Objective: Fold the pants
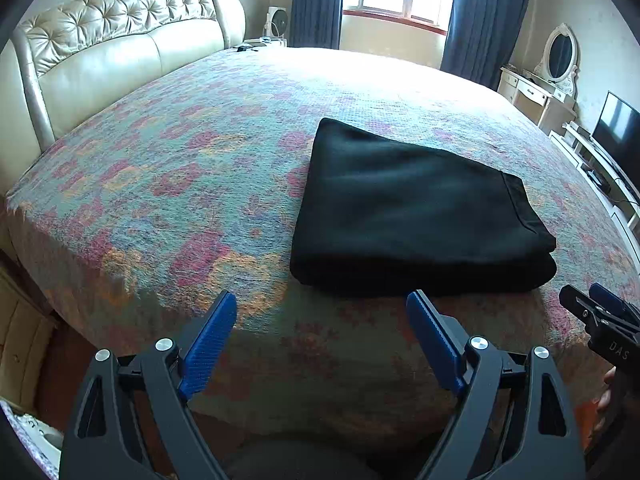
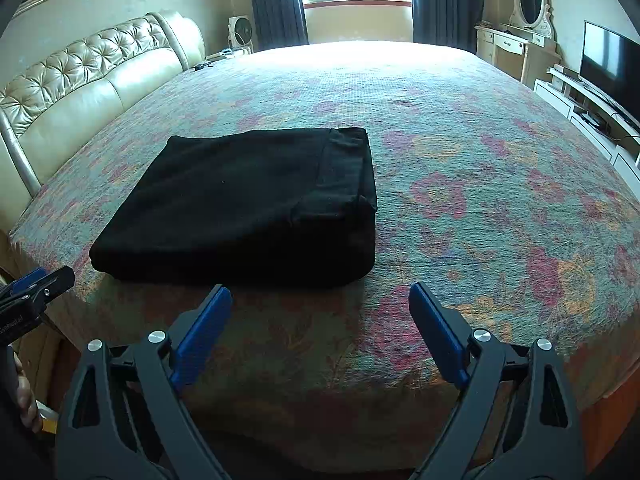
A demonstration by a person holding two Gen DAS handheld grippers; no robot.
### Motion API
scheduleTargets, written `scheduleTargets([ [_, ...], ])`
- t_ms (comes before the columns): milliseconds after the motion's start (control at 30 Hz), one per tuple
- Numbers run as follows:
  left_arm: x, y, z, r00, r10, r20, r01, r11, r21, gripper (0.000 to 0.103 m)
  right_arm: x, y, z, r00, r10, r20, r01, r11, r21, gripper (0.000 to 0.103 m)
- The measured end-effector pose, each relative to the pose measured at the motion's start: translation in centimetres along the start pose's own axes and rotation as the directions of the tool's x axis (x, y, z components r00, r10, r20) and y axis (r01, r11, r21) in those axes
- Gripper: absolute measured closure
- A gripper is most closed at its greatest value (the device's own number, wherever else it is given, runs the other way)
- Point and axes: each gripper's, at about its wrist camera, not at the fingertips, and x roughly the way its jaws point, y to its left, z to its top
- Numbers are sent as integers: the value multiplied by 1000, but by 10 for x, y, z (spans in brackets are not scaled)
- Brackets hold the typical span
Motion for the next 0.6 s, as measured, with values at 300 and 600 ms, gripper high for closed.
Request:
scheduleTargets([
  [300,1,-3,-5,1000,-2,-20,2,1000,1,18,9,-4,-3,999,6,-32,-5,1000,18,13],
  [600,0,-6,-5,1000,-21,-23,21,1000,4,18,12,-4,-5,999,14,-47,-13,999,29,13],
])
